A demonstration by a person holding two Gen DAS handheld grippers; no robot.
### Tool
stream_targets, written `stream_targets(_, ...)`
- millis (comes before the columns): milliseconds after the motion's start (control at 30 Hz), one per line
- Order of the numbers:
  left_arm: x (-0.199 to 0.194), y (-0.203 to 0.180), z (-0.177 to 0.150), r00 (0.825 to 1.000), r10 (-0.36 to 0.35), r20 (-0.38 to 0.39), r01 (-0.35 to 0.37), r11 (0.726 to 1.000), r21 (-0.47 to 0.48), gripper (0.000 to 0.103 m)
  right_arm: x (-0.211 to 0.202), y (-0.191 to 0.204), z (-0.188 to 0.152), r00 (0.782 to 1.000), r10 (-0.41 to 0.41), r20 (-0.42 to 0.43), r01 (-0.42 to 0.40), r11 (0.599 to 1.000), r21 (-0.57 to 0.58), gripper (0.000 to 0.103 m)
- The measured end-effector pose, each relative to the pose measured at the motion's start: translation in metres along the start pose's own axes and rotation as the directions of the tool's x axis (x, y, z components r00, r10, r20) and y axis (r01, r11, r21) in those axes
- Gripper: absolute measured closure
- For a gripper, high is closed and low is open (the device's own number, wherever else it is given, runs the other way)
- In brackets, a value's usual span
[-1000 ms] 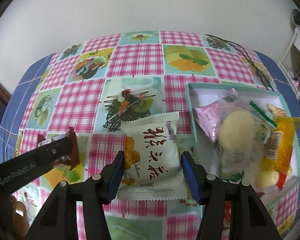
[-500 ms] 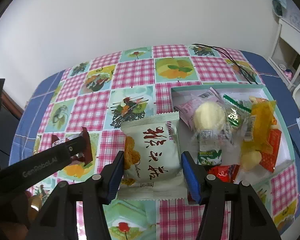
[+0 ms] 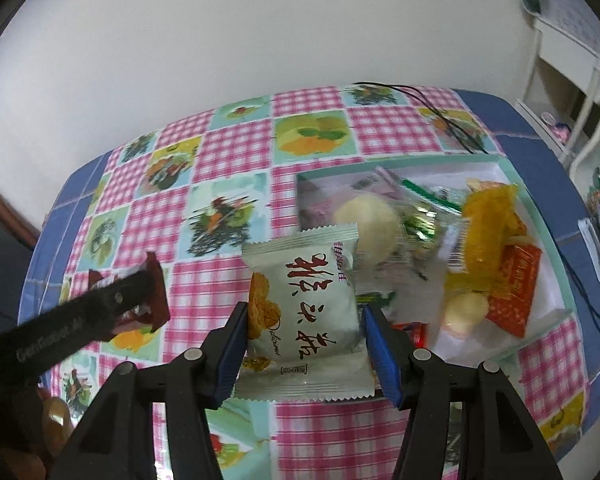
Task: Organize snacks
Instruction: 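Lift both packs and carry them over the tray, then open the left tool over the tray while the right tool releases the pastry pack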
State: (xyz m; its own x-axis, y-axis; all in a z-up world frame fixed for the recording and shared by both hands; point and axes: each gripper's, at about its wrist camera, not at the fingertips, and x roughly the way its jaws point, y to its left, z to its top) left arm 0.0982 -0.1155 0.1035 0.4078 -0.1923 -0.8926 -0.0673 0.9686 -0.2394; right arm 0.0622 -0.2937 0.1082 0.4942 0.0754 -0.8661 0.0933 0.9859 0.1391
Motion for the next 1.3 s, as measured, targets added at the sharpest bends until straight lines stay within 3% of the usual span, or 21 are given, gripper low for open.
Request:
stream_targets(367,0.014,-0.058,-0.015,0.998,-0.04,-0.044,0.045,0.992,0.122,0.043,-0.004,-0.087,0.004,0.998,-0.061,0.002,0.06,0.982,0.178,0.044)
stream_targets(633,0.014,-0.114,-0.027,0.994,-0.097,-0.041,0.104,0.964,0.243,0.043,-0.008,-0.145,-0.001,0.995,-0.102,0.004,0.096,0.95,0.297,0.044)
stream_targets(833,0.027,-0.151,-0.034,0.994,-0.095,-0.049,0.106,0.942,0.319,0.043,0.001,-0.165,-0.004,0.995,-0.097,-0.017,0.097,0.936,0.338,0.044)
stream_targets(1300,0.05,-0.179,-0.03,0.994,-0.092,-0.053,0.105,0.933,0.345,0.043,0.019,-0.176,0.0,0.993,-0.108,-0.046,0.117,0.937,0.33,0.043)
